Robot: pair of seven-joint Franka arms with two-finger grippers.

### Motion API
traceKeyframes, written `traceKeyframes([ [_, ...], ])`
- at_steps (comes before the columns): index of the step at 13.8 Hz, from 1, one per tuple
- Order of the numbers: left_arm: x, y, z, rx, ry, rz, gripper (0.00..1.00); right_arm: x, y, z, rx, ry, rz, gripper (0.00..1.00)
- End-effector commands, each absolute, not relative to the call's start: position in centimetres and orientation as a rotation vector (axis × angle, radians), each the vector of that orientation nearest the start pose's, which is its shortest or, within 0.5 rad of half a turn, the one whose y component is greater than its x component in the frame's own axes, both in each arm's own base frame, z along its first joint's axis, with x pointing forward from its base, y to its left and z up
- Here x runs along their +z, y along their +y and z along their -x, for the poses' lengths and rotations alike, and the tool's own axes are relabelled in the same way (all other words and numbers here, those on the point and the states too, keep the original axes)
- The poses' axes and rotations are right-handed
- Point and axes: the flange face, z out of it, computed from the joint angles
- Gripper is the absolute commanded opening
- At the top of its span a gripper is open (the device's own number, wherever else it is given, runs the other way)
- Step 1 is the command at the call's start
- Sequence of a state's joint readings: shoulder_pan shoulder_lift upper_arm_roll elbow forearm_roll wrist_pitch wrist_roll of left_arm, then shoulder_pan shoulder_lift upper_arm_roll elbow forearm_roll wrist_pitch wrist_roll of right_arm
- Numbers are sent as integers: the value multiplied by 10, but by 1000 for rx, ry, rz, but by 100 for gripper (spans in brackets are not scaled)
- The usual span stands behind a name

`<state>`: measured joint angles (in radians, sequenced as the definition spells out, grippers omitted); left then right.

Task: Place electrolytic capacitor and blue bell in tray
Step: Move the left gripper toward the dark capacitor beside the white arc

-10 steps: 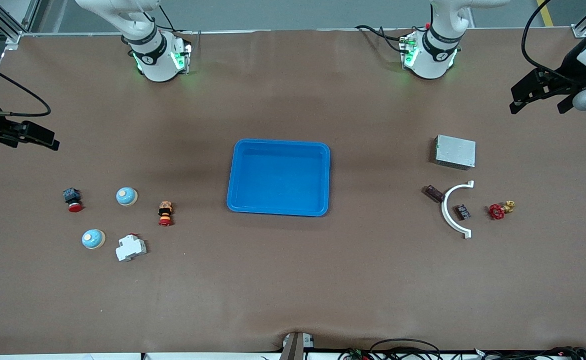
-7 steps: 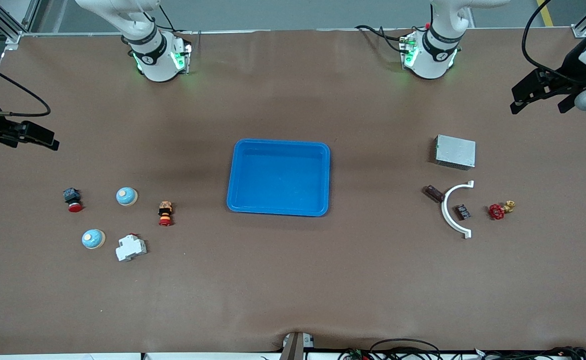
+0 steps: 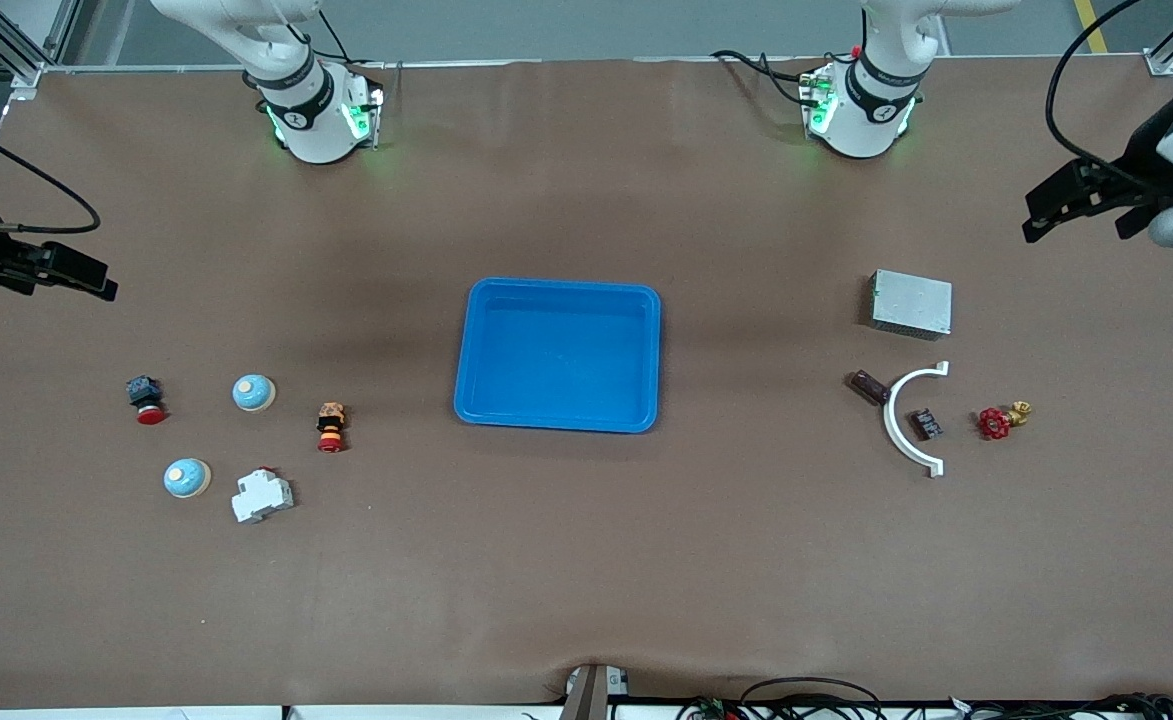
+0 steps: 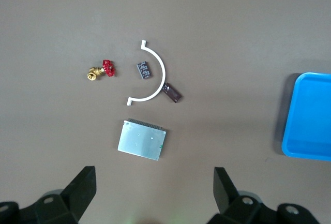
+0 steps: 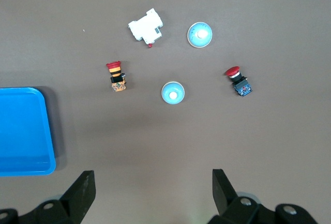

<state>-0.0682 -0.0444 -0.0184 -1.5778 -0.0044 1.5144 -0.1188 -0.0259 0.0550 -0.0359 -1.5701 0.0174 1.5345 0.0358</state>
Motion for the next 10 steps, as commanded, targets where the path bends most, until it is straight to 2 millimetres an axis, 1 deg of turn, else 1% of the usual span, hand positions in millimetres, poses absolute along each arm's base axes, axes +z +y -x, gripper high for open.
traceKeyframes([
  [1, 615, -43, -544, 102, -53, 3107, 100, 595, -35, -564, 129, 186, 3109, 100],
  [2, 603, -39, -549, 116, -62, 3099, 100, 595, -34, -564, 129, 187, 3109, 100],
  [4, 582, -30, -554, 135, -90, 3097, 100, 593, -32, -566, 126, 184, 3107, 100],
  [5, 570, -29, -555, 135, -91, 3098, 100, 591, -32, -568, 129, 184, 3107, 100],
  [6, 557, -27, -557, 138, -94, 3097, 100, 588, -30, -571, 136, 177, 3111, 100],
  [7, 543, -18, -558, 131, -116, 3097, 100, 589, -32, -571, 129, 184, 3107, 100],
  [8, 527, -17, -559, 124, -121, 3098, 100, 590, -32, -572, 126, 184, 3106, 100],
  [10, 497, -6, -558, 115, -159, 3098, 100, 593, -32, -574, 96, 180, 3113, 100],
])
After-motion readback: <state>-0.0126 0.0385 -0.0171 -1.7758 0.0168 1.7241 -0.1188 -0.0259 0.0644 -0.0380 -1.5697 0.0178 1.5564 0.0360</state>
